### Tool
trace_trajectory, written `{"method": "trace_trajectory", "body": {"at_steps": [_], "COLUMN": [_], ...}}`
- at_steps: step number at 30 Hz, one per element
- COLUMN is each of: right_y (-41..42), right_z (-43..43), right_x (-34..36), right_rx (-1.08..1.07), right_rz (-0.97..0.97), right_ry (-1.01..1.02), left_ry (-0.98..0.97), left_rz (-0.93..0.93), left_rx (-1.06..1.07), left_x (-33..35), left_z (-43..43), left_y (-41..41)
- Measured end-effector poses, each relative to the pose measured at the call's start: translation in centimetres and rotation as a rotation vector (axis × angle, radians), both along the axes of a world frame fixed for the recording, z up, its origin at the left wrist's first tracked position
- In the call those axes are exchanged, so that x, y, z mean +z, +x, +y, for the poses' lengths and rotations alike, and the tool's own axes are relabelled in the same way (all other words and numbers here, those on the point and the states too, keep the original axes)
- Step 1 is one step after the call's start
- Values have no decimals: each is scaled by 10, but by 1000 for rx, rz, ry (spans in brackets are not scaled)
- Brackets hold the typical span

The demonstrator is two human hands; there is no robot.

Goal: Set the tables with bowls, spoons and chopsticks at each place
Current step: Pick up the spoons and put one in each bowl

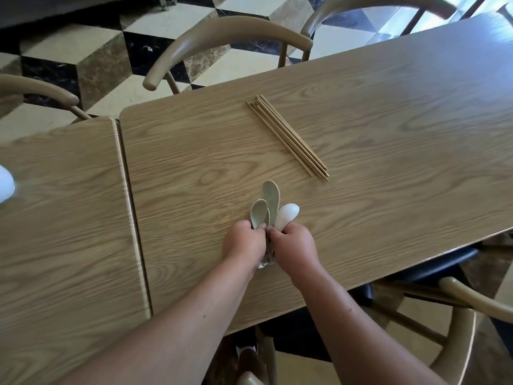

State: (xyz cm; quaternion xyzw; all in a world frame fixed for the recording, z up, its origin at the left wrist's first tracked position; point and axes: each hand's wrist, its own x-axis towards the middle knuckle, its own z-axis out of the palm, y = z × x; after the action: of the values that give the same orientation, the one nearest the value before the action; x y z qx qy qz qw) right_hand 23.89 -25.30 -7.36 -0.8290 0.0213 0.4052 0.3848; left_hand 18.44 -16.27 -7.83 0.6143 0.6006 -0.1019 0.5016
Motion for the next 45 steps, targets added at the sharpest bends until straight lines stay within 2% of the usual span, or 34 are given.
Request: {"method": "trace_trajectory", "body": {"at_steps": [4,8,13,20,25,29,32,35,38,42,45], "right_y": [-7,-19,-49,-112,-182,-249,-304,-366,-449,-473,-511], "right_z": [12,39,84,151,209,253,276,295,319,327,334], "right_x": [4,13,28,52,80,102,119,134,145,137,136], "right_rx": [-73,-34,87,325,514,788,835,799,756,755,872], "right_rz": [104,171,237,286,226,55,-24,20,93,139,88], "right_ry": [61,132,205,194,132,90,61,81,103,98,39], "left_ry": [-82,-172,-243,-286,-164,-31,-9,-6,-83,-128,-143], "left_rz": [-66,-199,-306,-392,-383,-382,-393,-371,-401,-402,-397], "left_rx": [55,186,391,490,582,581,543,459,443,407,430], "left_x": [6,21,47,75,89,104,117,125,131,137,133], "left_z": [10,30,70,127,169,202,229,255,284,289,300], "left_y": [-12,-25,-59,-152,-231,-306,-367,-434,-518,-549,-585]}}
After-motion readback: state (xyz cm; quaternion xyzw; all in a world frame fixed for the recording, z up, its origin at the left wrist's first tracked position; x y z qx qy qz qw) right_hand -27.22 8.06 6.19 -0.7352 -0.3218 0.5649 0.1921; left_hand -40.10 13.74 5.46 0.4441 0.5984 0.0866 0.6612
